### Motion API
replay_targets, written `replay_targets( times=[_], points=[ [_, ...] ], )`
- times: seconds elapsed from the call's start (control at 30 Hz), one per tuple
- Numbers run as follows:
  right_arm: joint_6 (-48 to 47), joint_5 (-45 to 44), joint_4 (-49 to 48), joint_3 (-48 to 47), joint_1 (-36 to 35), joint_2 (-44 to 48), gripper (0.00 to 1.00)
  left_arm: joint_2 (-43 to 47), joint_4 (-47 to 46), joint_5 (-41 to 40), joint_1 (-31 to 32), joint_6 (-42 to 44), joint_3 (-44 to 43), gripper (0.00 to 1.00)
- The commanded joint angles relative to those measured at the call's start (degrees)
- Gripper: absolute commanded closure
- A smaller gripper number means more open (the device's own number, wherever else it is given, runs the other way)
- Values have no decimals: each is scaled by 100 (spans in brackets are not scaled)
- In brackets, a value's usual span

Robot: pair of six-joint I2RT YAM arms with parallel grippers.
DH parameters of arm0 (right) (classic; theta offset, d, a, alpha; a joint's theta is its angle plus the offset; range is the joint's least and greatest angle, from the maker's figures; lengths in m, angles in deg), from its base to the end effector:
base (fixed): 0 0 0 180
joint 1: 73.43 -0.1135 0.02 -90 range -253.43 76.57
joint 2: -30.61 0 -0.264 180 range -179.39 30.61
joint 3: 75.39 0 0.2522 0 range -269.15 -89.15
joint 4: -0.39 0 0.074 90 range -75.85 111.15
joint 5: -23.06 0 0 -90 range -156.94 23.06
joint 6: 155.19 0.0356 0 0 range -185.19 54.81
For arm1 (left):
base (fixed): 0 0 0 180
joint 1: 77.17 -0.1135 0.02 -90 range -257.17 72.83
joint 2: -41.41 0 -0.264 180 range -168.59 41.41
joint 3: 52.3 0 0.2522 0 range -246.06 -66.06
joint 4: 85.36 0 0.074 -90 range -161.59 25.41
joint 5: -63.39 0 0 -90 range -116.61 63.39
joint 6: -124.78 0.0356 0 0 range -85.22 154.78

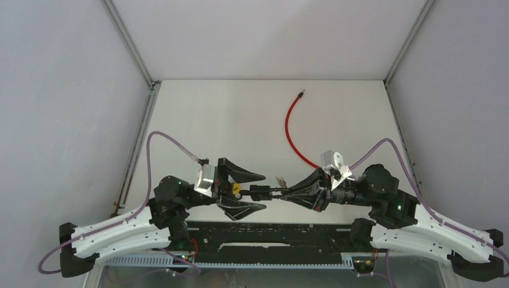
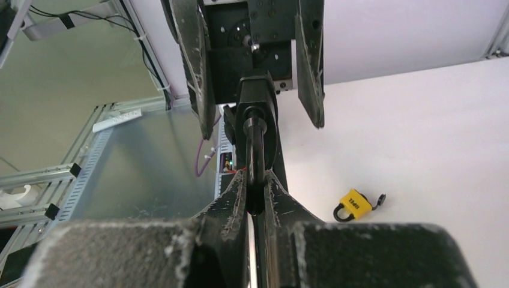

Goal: Lock with the key
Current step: Lock the lock.

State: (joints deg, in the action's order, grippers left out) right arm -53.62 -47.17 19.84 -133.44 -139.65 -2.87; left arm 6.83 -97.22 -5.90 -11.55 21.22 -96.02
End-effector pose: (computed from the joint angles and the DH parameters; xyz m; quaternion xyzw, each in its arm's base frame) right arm 0.0439 0.1295 0.3736 -0.4177 0.5325 0.5467 0.4931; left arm 0.0512 -0.1435 0.3418 0.3776 0.4357 -0.5951 0.5599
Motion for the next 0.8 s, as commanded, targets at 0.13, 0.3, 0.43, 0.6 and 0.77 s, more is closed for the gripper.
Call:
replay_targets(
  times=[0.13,0.3,0.43,0.6,0.77],
  points=[
    [189,250,-1194,-326,53,-22,100,-158,-244,227,3,-76,-45,36],
    [251,325,-1173,-326,53,-177,100,-245,-366,274,3,-102,-63,49],
    [310,344,-1176,-326,51,-245,100,-298,-487,299,3,-158,-54,69],
    [334,343,-1244,-257,51,-265,100,-325,-489,287,3,-205,-87,100],
    [260,304,-1104,-203,38,-391,100,-392,-38,91,3,-178,-305,100]
  ],
)
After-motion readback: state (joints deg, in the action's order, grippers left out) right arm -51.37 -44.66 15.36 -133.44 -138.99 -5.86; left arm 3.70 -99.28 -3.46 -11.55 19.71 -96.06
